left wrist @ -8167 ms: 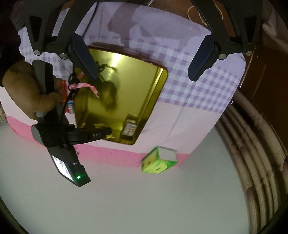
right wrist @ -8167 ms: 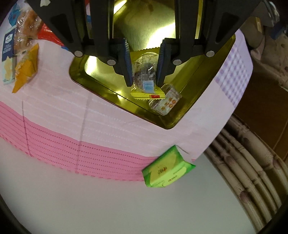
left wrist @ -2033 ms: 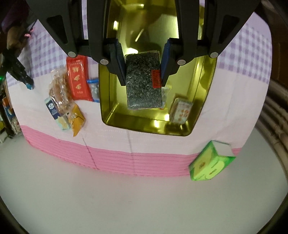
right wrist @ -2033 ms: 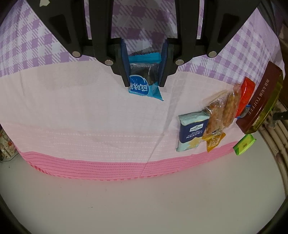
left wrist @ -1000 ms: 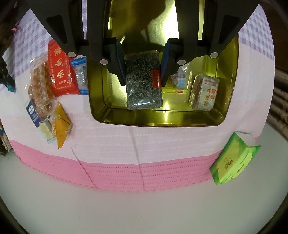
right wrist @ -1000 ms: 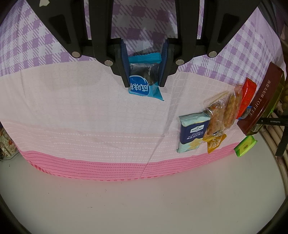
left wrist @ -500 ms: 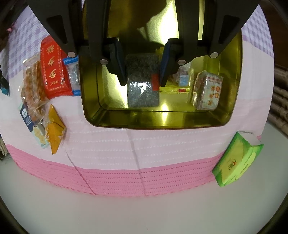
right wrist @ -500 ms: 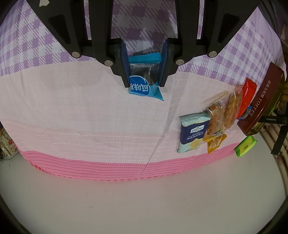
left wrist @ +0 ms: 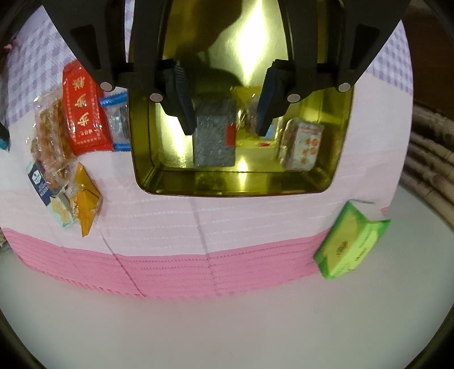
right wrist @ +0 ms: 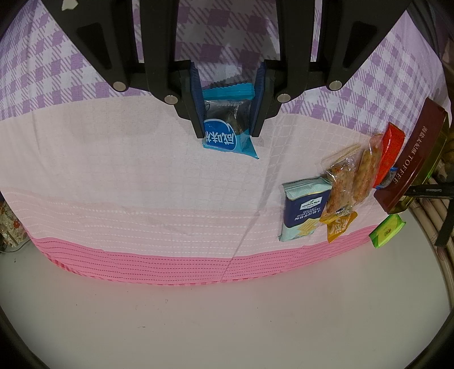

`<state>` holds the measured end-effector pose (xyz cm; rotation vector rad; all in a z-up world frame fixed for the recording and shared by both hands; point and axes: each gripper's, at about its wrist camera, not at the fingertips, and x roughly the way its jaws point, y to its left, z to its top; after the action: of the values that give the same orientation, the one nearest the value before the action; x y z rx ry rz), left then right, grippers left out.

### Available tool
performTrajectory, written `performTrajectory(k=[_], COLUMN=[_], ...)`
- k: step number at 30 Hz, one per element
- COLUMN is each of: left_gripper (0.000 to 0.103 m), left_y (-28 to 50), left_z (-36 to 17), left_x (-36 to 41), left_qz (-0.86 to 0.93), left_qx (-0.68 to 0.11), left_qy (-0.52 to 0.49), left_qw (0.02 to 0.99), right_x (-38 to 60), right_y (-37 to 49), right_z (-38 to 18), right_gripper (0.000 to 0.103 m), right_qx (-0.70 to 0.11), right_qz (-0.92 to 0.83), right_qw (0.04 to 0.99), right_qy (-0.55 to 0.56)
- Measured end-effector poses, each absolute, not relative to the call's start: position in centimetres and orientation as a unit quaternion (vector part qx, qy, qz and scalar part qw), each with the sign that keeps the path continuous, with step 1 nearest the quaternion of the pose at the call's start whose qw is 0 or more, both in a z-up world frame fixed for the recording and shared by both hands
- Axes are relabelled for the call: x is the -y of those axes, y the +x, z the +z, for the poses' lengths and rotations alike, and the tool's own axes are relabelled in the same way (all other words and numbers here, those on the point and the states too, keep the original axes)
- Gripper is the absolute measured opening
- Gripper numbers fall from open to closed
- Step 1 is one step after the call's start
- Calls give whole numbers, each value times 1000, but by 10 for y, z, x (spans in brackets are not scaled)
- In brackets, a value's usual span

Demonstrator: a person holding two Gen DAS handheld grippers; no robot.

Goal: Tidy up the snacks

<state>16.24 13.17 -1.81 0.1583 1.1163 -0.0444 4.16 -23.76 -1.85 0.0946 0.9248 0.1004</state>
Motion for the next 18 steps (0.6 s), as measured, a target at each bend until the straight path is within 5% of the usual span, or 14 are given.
performTrajectory(k=[18], left_gripper=[58], left_y=[47], left_z=[38], left_x=[-150], left_qz=[30], left_qx=[-504], left_qy=[58], left_qw=[861], right_x=[233], right_y=[39], right_z=[-17], right_gripper=[27], right_qx=[-455], right_qz=[36], right_qw=[889], right_qy=[42])
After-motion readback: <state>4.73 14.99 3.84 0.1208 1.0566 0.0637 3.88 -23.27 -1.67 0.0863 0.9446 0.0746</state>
